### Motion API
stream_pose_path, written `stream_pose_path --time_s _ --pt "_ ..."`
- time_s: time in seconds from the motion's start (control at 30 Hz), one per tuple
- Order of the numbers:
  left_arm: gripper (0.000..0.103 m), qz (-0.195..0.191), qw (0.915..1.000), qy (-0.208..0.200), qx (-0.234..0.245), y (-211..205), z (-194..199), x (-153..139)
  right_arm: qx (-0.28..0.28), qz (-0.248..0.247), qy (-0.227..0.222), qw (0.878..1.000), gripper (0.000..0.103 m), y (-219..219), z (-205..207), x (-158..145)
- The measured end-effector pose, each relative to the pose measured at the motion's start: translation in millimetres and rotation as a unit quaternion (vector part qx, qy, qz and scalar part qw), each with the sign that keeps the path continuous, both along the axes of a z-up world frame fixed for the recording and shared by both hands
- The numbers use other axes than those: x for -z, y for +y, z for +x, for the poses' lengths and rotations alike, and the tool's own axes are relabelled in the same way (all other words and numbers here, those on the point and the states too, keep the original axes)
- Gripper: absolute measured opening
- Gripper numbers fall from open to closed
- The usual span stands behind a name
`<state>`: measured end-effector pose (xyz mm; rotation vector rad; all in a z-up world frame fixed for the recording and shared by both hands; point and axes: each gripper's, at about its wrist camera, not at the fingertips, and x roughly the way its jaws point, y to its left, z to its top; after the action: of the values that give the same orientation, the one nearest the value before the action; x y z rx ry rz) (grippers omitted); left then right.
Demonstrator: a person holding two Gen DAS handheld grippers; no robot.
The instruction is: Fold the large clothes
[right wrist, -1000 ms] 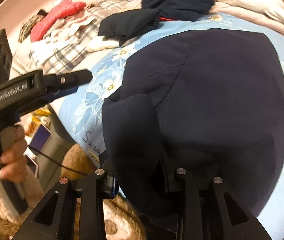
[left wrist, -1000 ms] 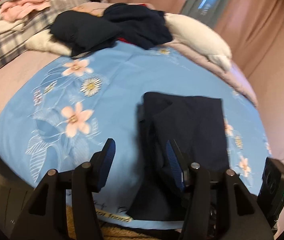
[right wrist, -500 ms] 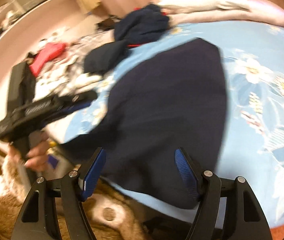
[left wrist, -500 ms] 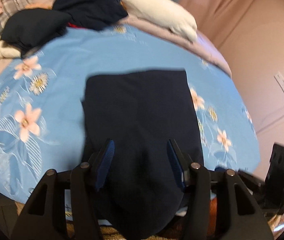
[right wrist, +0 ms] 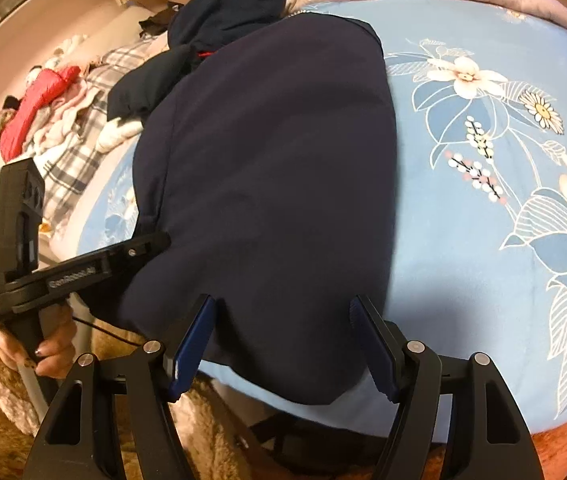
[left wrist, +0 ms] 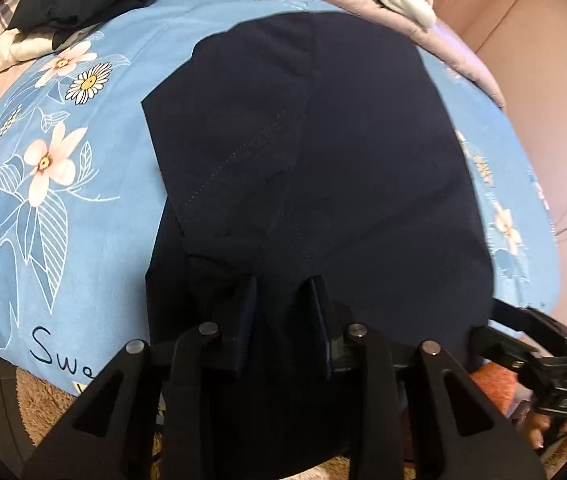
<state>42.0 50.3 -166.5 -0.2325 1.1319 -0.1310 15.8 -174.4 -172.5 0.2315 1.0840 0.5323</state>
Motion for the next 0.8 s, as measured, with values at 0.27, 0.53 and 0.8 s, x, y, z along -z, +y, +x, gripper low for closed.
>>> stream_pose_path --time_s 0.27,0.53,0.8 --pt "0.029 -0.036 0.9993 0.005 -0.012 10 6 7 0.005 -0.007 0.001 1.000 0.072 1 4 1" --pt "0.086 -0.080 0.9947 -0.042 -0.049 37 -7 -40 0.027 -0.027 -0.005 0.999 0.072 -6 13 -3" --pt "0.088 -0.092 0.9930 -0.011 -0.072 63 3 -20 0.051 -0.047 -0.030 0.997 0.076 -5 34 -7"
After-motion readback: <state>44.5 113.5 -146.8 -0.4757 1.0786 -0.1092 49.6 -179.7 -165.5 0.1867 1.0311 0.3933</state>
